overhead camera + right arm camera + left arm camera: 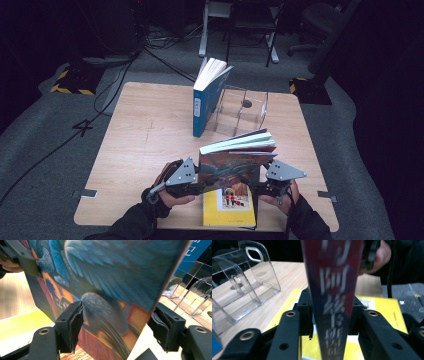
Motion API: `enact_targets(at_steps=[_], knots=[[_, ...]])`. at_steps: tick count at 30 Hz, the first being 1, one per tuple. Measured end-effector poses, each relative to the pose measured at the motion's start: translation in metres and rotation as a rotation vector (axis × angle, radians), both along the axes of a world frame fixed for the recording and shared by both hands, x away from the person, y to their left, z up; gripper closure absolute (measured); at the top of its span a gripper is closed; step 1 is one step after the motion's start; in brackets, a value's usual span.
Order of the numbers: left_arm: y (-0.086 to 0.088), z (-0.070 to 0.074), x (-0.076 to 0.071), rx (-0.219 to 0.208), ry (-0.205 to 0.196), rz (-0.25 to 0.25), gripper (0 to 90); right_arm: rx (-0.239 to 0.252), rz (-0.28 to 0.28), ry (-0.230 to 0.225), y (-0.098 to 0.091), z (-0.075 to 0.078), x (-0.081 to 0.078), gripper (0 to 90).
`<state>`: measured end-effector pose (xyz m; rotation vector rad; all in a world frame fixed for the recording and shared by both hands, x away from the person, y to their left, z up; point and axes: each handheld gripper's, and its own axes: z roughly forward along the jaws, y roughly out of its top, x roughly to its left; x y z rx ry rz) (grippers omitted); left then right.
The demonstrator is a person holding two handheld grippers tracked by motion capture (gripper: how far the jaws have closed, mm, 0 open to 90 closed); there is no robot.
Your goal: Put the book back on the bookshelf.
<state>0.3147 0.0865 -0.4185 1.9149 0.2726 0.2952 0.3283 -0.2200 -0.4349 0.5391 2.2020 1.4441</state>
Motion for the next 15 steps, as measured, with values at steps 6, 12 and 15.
enact_targets(at_steps=[6,12,15], knots=[[0.000,0.019,0.001,-0.100,-0.011,0.031,54.2,0.004,-0.001,0.001,-0.002,0.001,0.000,32.6],[-0.001,0.036,0.004,-0.131,-0.029,0.058,49.4,0.007,-0.002,0.004,-0.001,0.001,0.000,32.5],[-0.003,0.043,0.008,-0.156,-0.036,0.058,47.1,0.008,-0.001,0.010,-0.001,0.002,0.001,32.5]])
